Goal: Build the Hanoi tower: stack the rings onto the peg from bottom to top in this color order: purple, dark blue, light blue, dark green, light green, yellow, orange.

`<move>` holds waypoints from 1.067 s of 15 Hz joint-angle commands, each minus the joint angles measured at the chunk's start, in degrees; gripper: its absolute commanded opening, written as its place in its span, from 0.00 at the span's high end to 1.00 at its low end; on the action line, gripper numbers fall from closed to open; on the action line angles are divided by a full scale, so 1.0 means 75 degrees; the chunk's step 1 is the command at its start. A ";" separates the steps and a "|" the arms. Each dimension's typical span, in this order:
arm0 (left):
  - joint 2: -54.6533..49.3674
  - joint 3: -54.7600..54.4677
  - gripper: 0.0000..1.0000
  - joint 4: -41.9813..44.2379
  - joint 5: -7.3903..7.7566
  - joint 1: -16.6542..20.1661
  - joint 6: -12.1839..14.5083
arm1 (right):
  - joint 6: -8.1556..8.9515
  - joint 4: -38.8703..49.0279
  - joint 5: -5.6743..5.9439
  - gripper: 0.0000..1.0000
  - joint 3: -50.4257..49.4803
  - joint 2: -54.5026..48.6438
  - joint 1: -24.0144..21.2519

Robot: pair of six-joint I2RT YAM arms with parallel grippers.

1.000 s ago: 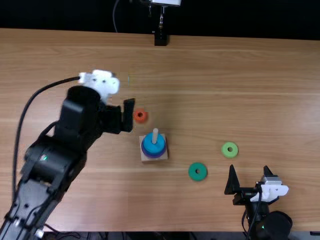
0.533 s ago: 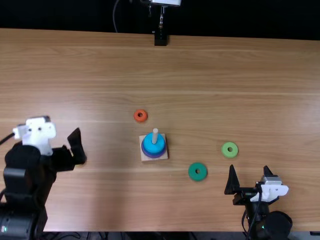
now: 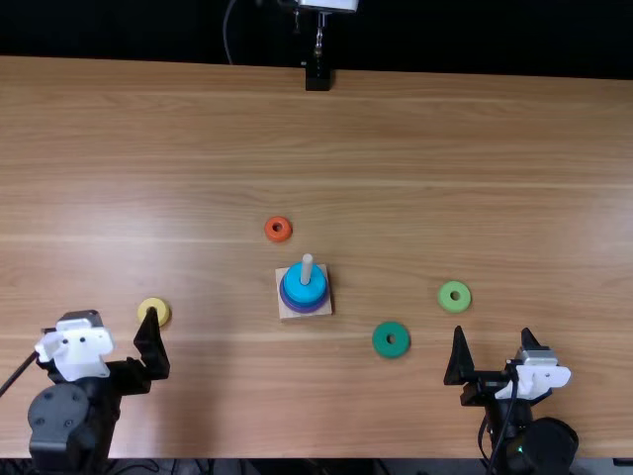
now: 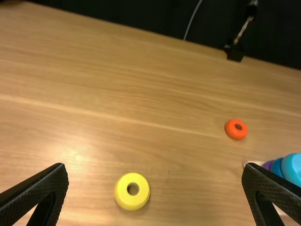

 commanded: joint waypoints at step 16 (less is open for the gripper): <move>-0.2610 -0.3009 0.00 -0.0096 0.0293 -0.0094 0.2239 | -0.0031 -0.0616 0.0069 0.00 -0.0383 -0.0098 -0.0081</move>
